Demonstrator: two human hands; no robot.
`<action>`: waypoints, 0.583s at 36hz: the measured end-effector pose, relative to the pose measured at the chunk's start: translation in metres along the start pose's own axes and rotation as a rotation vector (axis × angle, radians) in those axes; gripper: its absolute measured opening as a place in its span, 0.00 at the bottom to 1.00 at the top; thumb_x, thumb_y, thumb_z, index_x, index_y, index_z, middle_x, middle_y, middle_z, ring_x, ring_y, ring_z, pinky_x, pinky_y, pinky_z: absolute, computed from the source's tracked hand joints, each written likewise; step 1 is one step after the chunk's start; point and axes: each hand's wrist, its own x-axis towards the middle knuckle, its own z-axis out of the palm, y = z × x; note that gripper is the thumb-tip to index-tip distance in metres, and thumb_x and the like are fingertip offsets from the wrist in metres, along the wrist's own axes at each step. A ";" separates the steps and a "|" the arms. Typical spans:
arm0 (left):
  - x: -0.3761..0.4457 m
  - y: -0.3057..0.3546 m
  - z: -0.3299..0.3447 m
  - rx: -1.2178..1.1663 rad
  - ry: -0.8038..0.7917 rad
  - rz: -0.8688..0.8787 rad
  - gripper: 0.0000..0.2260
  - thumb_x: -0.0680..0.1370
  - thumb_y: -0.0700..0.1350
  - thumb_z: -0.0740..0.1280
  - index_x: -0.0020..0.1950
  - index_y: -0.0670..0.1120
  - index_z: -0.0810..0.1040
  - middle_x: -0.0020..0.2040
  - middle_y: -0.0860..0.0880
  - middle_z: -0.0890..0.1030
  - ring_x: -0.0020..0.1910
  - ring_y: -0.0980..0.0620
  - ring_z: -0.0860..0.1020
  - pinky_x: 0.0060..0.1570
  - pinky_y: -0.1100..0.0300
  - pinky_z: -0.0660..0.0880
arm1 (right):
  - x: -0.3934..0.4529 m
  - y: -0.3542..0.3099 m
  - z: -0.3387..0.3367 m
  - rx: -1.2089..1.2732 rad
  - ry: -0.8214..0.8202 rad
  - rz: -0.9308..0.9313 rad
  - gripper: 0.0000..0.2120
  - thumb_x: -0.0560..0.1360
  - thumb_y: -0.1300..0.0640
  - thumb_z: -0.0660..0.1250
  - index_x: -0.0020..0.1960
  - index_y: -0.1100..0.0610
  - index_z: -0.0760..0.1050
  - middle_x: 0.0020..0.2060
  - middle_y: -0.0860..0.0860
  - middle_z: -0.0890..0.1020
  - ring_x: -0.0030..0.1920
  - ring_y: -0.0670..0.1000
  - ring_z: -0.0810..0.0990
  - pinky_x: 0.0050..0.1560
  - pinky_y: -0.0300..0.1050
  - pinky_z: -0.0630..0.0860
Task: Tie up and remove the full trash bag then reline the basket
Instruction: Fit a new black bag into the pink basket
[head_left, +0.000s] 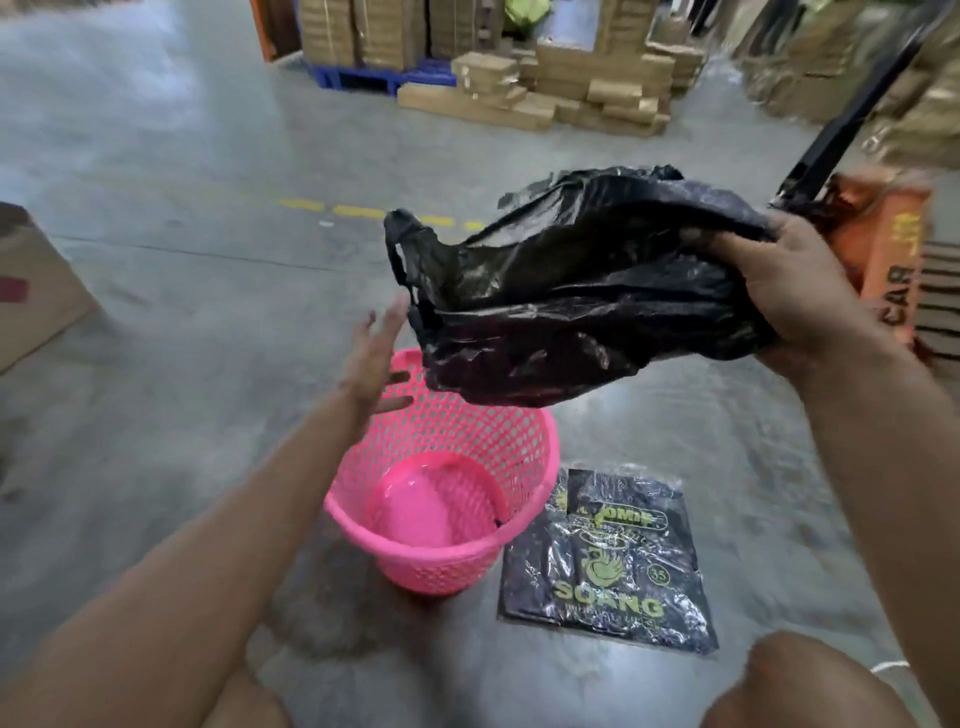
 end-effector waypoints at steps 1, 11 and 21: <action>0.000 0.008 -0.005 -0.041 -0.053 -0.021 0.38 0.66 0.77 0.64 0.71 0.58 0.70 0.60 0.47 0.78 0.55 0.46 0.81 0.49 0.46 0.83 | 0.002 0.008 0.003 0.021 -0.037 0.042 0.14 0.77 0.63 0.70 0.62 0.62 0.80 0.41 0.56 0.88 0.37 0.54 0.87 0.36 0.49 0.84; 0.024 -0.027 -0.048 0.461 0.159 0.259 0.10 0.71 0.34 0.75 0.50 0.41 0.82 0.41 0.43 0.85 0.41 0.49 0.81 0.45 0.55 0.80 | 0.007 0.158 0.059 -0.774 -0.136 0.082 0.16 0.68 0.57 0.75 0.53 0.53 0.75 0.46 0.53 0.84 0.48 0.58 0.82 0.49 0.50 0.78; 0.018 -0.052 -0.057 0.876 -0.177 0.175 0.23 0.60 0.62 0.78 0.45 0.48 0.81 0.36 0.50 0.83 0.34 0.53 0.78 0.41 0.57 0.78 | 0.013 0.206 0.126 -0.561 -0.212 0.370 0.19 0.72 0.42 0.67 0.54 0.54 0.75 0.47 0.50 0.81 0.48 0.51 0.79 0.56 0.52 0.76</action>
